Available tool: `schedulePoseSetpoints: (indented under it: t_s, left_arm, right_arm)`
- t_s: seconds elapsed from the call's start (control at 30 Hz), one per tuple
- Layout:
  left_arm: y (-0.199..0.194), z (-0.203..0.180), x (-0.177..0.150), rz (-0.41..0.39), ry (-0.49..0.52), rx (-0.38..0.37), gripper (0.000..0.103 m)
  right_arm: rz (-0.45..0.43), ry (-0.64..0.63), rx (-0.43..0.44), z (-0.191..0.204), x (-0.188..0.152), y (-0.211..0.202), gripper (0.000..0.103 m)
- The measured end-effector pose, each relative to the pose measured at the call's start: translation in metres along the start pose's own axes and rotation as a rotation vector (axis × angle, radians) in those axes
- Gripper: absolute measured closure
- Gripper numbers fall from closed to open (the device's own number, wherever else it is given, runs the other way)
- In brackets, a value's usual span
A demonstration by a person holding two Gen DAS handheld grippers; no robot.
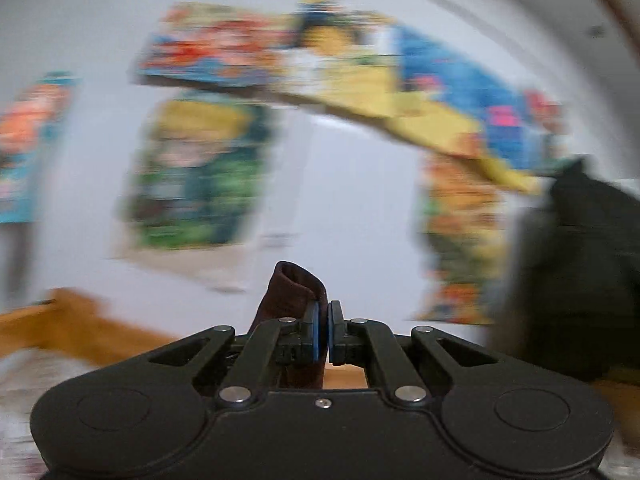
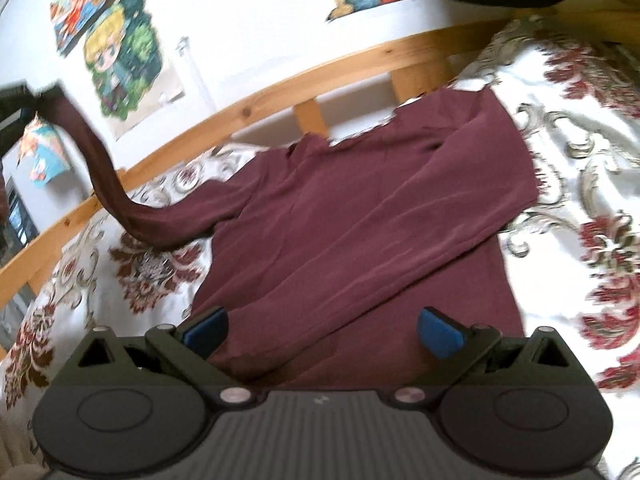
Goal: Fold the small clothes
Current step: 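Lift the held sleeve and carry it across the shirt toward the right gripper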
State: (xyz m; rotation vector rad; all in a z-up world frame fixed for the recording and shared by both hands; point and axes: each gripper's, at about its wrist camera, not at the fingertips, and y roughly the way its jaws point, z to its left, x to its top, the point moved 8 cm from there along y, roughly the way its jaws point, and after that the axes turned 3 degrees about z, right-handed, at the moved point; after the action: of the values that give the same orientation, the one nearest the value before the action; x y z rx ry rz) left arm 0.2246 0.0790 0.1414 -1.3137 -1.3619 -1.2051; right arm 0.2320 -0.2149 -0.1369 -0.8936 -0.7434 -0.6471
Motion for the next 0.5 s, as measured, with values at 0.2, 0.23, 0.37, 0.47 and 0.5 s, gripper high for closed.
schedulePoseSetpoints:
  t_s: [0.2,0.23,0.37,0.47,0.5]
  left_arm:
    - [0.039,-0.111,-0.058,0.139,0.03,-0.289,0.1]
    - [0.045,-0.126,-0.076,0.187,0.036,-0.32,0.1]
    - [0.052,-0.167,-0.145,0.355,0.054,-0.417,0.1]
    - [0.046,-0.18,-0.191,0.454,0.049,-0.459,0.1]
    - [0.046,-0.183,-0.201,0.479,0.046,-0.467,0.1]
  right_arm:
    - [-0.049,0.024,-0.081,-0.039,0.004,-0.019,0.0]
    - [-0.056,0.034,-0.1,-0.048,0.005,-0.024,0.0]
    - [-0.067,0.076,-0.157,-0.075,0.002,-0.038,0.0]
    - [-0.061,0.09,-0.195,-0.089,-0.004,-0.046,0.0]
    - [-0.058,0.094,-0.205,-0.093,-0.006,-0.048,0.0]
